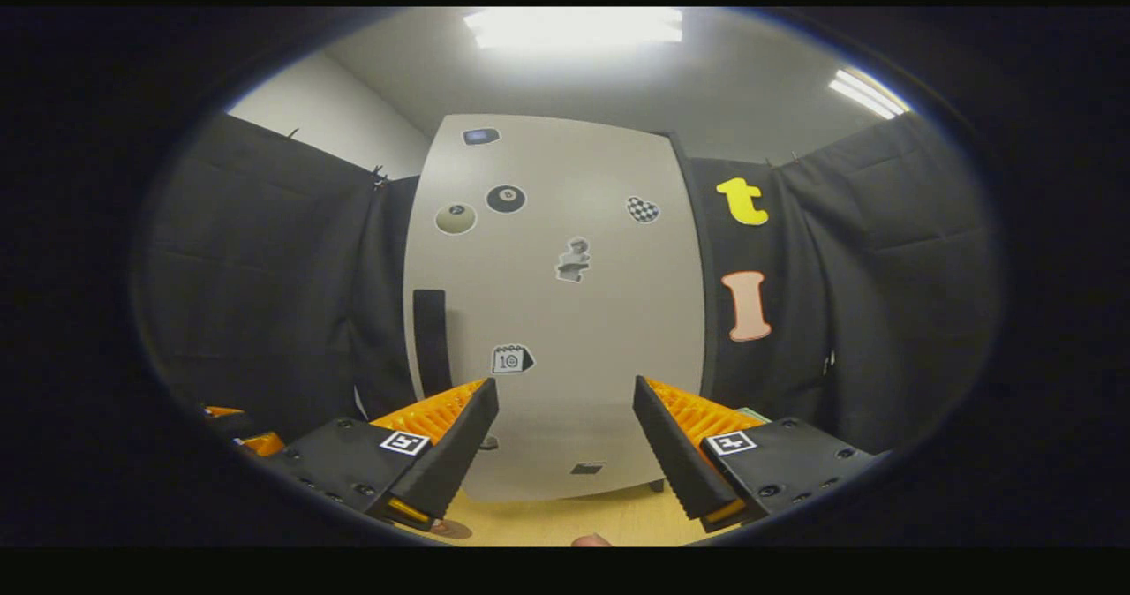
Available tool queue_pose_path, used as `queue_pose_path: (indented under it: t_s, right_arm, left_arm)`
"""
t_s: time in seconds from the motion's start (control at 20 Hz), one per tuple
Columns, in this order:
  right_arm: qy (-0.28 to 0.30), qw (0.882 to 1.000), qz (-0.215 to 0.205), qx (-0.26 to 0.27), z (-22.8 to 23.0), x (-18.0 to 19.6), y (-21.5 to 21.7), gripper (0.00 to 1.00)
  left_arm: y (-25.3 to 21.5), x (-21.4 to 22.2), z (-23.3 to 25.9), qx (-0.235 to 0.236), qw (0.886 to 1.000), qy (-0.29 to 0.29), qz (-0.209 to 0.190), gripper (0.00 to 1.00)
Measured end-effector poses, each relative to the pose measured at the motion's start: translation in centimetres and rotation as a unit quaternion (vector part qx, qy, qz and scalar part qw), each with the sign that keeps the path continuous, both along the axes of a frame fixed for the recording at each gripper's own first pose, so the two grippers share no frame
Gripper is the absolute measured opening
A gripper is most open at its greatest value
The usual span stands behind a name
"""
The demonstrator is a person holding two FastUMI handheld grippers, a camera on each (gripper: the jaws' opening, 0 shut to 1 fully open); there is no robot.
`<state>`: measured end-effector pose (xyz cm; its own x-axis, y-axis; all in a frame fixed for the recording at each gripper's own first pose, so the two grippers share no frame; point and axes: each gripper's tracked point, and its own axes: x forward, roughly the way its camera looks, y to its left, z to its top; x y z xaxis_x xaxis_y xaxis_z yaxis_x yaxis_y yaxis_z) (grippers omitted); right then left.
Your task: Open the cabinet door with the right hand, grasp the bottle in the cabinet with the left hand and place it on the coaster, then close the cabinet door with the right hand.
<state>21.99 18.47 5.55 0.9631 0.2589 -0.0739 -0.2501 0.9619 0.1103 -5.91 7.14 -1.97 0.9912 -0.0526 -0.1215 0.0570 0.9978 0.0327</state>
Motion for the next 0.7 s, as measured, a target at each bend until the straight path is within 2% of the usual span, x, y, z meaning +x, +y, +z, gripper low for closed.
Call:
queue_pose_path:
  t_s: [0.05, 0.35, 0.65, 0.7]
  right_arm:
    - [0.001, 1.0, -0.002, 0.001, -0.1, -0.4, -1.3, 0.98]
    - [0.005, 0.999, -0.029, -0.02, -1.1, -3.7, -8.4, 0.98]
    - [0.006, 0.999, -0.038, -0.023, -3.7, -6.1, -11.5, 0.97]
    - [0.007, 0.999, -0.038, -0.024, -4.1, -6.4, -11.8, 0.94]
  left_arm:
    - [-1.5, 0.0, 0.8, 0.001, 1.0, -0.007, -0.006, 0.8]
    - [-8.9, 0.7, 3.7, 0.006, 0.999, -0.02, -0.039, 0.8]
    - [-11.4, 0.5, 4.6, -0.006, 0.999, -0.024, -0.04, 0.79]
    - [-11.6, 0.6, 4.8, -0.007, 0.999, -0.024, -0.039, 0.79]
